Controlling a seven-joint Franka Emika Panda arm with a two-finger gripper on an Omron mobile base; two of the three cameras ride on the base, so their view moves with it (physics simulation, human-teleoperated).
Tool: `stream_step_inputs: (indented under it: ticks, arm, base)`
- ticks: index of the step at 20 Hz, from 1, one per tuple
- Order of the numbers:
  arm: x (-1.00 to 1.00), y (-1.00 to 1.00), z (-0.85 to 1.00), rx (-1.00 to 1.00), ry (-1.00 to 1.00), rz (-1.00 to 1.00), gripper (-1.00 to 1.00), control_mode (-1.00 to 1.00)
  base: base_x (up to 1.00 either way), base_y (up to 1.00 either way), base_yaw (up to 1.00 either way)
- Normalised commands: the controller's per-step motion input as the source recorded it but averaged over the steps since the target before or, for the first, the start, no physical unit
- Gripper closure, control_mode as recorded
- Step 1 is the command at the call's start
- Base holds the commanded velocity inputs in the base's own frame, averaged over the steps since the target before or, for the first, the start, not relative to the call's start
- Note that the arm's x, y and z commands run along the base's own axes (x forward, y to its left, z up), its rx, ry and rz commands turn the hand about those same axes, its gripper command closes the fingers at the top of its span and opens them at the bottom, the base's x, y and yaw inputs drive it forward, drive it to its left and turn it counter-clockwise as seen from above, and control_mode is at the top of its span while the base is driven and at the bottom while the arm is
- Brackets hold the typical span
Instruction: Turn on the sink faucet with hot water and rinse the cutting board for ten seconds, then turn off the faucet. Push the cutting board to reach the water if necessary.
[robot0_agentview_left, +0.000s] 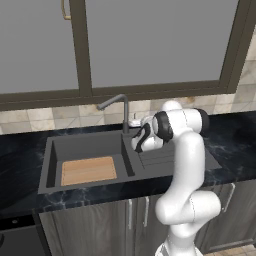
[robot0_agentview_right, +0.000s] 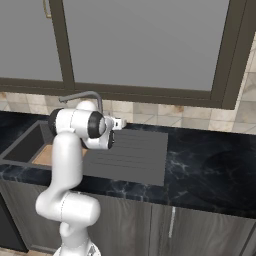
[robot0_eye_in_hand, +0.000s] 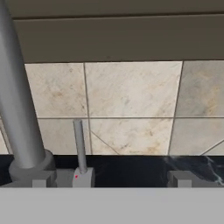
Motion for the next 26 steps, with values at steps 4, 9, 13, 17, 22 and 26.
stream_step_inputs:
  ticks: [4, 9, 13, 17, 22, 26]
  arm:
    - [0.14, 0.01, -0.01, 0.00, 0.00, 0.00, -1.00, -1.00]
    - [0.12, 0.04, 0.00, 0.00, 0.00, 0.00, -1.00, -1.00]
    - [0.17, 0.00, 0.00, 0.00, 0.00, 0.00, -1.00, -1.00]
    - [0.21, 0.00, 0.00, 0.00, 0.00, 0.00, -1.00, -1.00]
    - [0.11, 0.00, 0.00, 0.00, 0.00, 0.00, -1.00, -1.00]
    - [0.04, 0.00, 0.00, 0.00, 0.00, 0.00, -1.00, -1.00]
  base:
    - [0.00, 0.00, 0.00]
    - [0.00, 0.00, 0.00]
    - [0.00, 0.00, 0.00]
    - [0.00, 0.00, 0.00]
    - [0.00, 0.00, 0.00]
    - [0.00, 0.00, 0.00]
